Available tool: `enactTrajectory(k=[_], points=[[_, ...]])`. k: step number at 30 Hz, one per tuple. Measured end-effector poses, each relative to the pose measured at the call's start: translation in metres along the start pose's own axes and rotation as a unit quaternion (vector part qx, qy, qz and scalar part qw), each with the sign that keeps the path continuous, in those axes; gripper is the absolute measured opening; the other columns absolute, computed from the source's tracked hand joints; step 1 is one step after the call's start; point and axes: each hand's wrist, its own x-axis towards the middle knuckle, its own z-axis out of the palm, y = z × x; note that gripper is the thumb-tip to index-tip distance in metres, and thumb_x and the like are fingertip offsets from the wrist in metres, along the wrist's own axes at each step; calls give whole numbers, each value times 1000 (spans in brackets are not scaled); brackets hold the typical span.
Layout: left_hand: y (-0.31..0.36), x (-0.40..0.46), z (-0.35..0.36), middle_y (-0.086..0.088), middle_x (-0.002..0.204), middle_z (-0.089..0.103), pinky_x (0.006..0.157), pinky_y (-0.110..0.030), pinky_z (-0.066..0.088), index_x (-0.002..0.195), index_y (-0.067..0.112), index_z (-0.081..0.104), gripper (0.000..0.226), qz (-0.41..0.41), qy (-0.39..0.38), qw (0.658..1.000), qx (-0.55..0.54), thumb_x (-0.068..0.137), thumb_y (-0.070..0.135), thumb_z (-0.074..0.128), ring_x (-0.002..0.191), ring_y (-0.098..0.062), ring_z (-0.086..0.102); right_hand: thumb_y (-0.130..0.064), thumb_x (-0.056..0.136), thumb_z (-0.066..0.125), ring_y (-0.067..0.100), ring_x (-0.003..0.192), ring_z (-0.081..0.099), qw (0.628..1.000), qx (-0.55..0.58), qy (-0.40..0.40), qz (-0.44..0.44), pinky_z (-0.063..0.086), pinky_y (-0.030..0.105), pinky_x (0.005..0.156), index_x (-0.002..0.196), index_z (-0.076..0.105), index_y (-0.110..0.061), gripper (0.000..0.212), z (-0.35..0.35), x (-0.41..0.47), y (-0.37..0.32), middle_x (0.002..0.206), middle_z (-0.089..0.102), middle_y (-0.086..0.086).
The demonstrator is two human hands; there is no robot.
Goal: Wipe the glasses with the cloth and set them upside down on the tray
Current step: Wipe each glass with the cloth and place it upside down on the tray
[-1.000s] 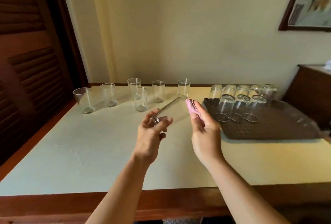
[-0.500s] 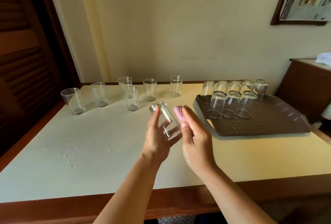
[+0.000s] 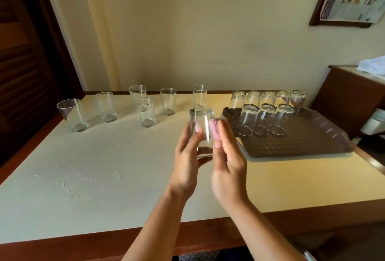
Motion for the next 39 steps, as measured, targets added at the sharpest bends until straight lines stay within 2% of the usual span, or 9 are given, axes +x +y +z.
enactTrajectory(k=[6, 11, 14, 17, 21, 27, 31, 35, 39], points=[[4, 5, 1, -8, 141, 65, 93, -47, 60, 157, 36, 40, 73, 52, 4, 997, 50, 92, 45, 73, 110, -32, 69, -22, 107, 44, 16, 150, 37, 999, 26, -9, 43, 34, 49, 122, 154, 44, -19, 47, -6, 21, -3, 160, 43, 2], [4, 5, -7, -10, 122, 70, 86, -35, 55, 149, 41, 49, 61, 20, -20, 999, 45, 90, 52, 60, 95, -19, 72, -10, 106, 44, 9, 148, 38, 1000, 27, 0, -2, 36, 36, 121, 150, 43, -13, 45, 2, 4, -11, 157, 45, -13], [2, 1, -2, -14, 141, 61, 85, -33, 57, 156, 39, 40, 70, 21, -44, 998, 42, 90, 44, 64, 96, -19, 72, -20, 105, 45, 11, 149, 38, 999, -8, 28, 28, 34, 45, 122, 148, 44, -23, 43, -9, 38, -10, 158, 45, -1], [10, 6, 5, -15, 131, 65, 85, -34, 58, 142, 49, 45, 59, 80, 3, 996, 35, 89, 37, 68, 94, -20, 70, -13, 107, 44, 21, 150, 37, 1000, 1, -20, -11, 35, 50, 121, 152, 40, -15, 46, -4, 31, -14, 160, 42, 7], [21, 10, 2, -10, 123, 72, 78, -33, 59, 148, 42, 44, 54, 53, -8, 999, -1, 97, 43, 62, 89, -24, 73, 2, 104, 45, 18, 149, 38, 997, -24, -29, -70, 38, 37, 119, 149, 41, 3, 45, 1, 2, -14, 161, 36, 9], [15, 0, 12, -12, 130, 71, 87, -45, 50, 144, 32, 59, 56, 65, 11, 998, -5, 92, 43, 73, 102, -34, 66, -5, 105, 46, 17, 151, 36, 997, -43, -33, -60, 32, 28, 122, 147, 46, -3, 42, -11, 43, -25, 157, 43, 6], [28, 5, 6, -8, 116, 76, 87, -44, 50, 143, 30, 60, 52, 7, -5, 1000, -29, 98, 55, 54, 98, -29, 68, 7, 102, 44, 15, 147, 41, 997, 5, -44, -62, 38, 35, 119, 145, 46, 3, 43, -3, 6, -25, 159, 39, 14], [21, 1, 4, -17, 120, 70, 76, -41, 53, 153, 42, 46, 66, 13, -48, 999, 13, 92, 53, 67, 86, -28, 67, -2, 105, 43, 21, 148, 42, 999, 38, -15, -23, 37, 50, 120, 149, 43, -9, 44, -12, 36, -19, 157, 46, 9], [24, 4, 13, -18, 138, 61, 79, -39, 57, 150, 50, 46, 59, 71, 4, 997, -2, 95, 66, 61, 91, -33, 68, 5, 105, 44, 6, 145, 42, 998, 20, -41, -32, 37, 30, 119, 146, 45, 3, 42, -7, 37, -31, 154, 47, 10]])
